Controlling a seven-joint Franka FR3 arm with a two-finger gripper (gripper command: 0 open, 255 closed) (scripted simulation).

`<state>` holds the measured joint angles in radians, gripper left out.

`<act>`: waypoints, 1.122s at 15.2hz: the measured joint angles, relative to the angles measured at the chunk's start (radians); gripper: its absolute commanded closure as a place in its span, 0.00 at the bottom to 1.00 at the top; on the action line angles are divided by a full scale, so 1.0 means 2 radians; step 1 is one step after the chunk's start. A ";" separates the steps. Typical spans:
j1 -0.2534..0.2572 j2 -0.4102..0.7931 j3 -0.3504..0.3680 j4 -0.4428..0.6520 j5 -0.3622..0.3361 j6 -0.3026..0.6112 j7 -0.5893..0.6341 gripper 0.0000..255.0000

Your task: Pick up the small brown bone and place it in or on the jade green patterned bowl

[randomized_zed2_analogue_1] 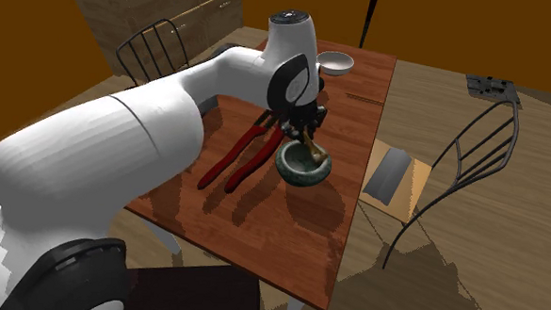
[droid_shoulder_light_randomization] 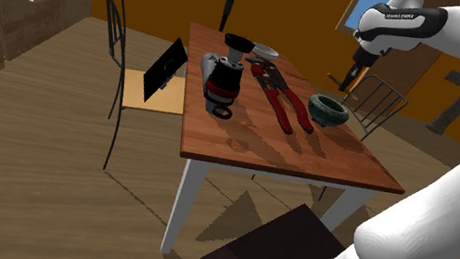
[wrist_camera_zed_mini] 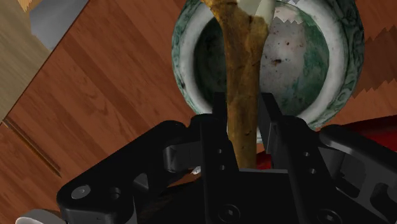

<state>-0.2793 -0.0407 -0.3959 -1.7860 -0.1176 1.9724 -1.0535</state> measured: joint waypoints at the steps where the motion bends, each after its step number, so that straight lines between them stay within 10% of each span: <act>1: 0.000 0.000 0.000 -0.006 0.000 0.006 0.000 1.00; 17: -0.002 0.005 -0.002 -0.078 -0.002 0.083 0.005 1.00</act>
<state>-0.2833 -0.0301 -0.4006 -1.9413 -0.1212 2.1385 -1.0429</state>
